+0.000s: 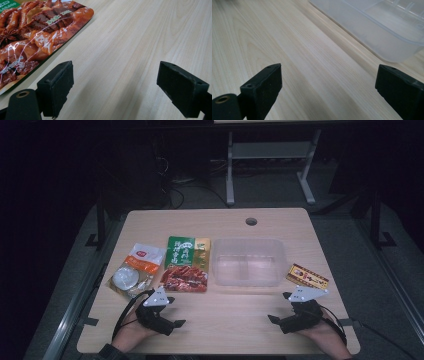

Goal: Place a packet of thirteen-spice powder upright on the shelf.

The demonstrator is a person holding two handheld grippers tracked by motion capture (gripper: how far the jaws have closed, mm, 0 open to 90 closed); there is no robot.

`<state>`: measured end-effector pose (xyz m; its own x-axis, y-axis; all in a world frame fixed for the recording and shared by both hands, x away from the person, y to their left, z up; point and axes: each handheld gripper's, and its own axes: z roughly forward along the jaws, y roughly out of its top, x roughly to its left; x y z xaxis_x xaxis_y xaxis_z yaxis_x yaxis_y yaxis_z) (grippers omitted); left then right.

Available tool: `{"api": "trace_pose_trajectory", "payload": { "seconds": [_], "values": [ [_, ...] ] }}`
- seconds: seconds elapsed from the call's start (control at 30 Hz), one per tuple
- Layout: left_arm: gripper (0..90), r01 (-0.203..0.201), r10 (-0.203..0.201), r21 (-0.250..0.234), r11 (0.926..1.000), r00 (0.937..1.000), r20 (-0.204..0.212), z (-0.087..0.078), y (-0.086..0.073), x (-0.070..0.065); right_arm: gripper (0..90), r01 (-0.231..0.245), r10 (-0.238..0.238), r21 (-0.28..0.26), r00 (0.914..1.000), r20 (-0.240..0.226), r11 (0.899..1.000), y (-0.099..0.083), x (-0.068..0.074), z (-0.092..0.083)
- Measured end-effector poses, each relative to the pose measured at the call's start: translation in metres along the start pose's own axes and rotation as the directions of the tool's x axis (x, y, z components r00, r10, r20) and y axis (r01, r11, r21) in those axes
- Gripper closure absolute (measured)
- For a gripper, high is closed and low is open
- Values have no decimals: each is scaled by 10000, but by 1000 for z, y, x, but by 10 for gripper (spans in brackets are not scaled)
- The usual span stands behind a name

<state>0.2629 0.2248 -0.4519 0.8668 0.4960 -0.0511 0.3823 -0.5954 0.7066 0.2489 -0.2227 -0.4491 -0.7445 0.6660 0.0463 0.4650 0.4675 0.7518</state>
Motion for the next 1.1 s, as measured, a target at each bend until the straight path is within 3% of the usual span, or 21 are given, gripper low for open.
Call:
{"api": "trace_pose_trajectory", "payload": {
  "seconds": [0.37,0.5,0.73,0.8,0.87,0.9,1.1],
  "values": [
    [138,103,-104,100,9999,9999,31,4,3,0,154,-338,334,205,9992,203,9992,1,-9,-7],
    [138,17,-18,157,9999,10000,52,4,5,1,235,-423,417,234,9988,270,9988,0,-15,-12],
    [138,-108,108,3,9999,9999,95,2,6,0,551,-895,881,75,9901,1089,9960,6,-29,-22],
    [138,-116,116,-42,9999,9999,80,1,7,0,712,-1167,1162,-33,9856,1226,9932,11,-38,-24],
    [138,-186,187,-63,9998,9998,120,1,8,1,764,-1224,1218,-41,9837,1324,9925,12,-41,-25],
    [138,-179,180,-101,9998,9997,136,1,8,1,877,-1379,1383,-130,9793,1476,9904,14,-50,-26],
    [138,-238,238,-26,9997,9996,154,2,8,1,899,-1750,1764,-245,9662,1879,9843,18,-73,-25]
  ]
}}
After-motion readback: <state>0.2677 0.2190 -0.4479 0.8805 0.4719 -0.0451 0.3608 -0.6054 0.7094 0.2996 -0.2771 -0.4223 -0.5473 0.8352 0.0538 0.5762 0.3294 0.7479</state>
